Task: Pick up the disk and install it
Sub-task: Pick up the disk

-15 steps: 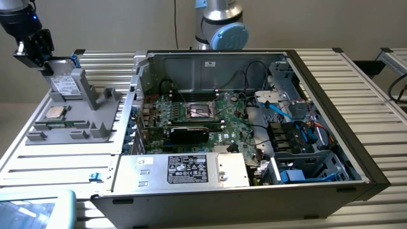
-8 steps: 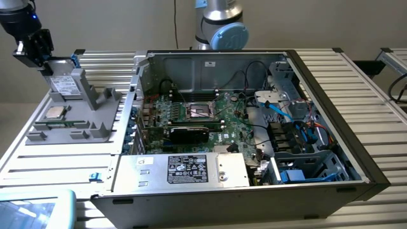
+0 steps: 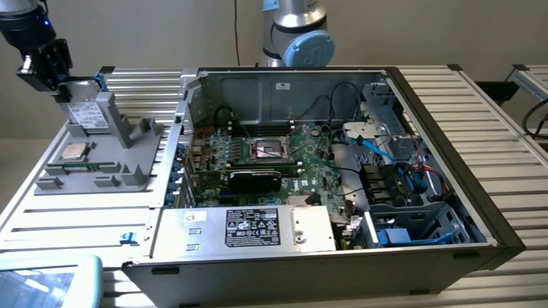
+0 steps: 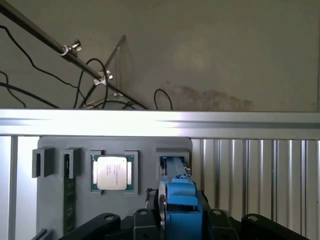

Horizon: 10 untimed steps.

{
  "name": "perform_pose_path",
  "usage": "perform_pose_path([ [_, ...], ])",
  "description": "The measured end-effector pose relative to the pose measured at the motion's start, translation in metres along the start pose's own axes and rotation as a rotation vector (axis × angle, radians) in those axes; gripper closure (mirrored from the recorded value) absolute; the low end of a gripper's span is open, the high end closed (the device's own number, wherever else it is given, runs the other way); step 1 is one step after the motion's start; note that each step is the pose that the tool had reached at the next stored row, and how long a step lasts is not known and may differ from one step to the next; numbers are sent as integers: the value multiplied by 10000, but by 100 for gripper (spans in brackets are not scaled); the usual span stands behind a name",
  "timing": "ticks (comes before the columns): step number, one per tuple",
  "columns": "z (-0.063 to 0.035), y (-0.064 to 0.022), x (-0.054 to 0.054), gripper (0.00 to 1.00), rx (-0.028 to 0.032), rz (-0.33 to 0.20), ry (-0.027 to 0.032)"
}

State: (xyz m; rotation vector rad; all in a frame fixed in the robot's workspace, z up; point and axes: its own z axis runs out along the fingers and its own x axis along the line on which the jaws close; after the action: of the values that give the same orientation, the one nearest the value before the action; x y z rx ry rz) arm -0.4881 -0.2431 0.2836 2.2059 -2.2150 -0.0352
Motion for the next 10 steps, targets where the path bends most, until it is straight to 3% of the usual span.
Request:
perform_pose_path([
  [1, 0, 0, 0, 60, 0, 1, 5],
  [2, 0, 0, 0, 54, 1, 1, 11],
  [10, -1, 0, -1, 54, 28, 59, 27],
])
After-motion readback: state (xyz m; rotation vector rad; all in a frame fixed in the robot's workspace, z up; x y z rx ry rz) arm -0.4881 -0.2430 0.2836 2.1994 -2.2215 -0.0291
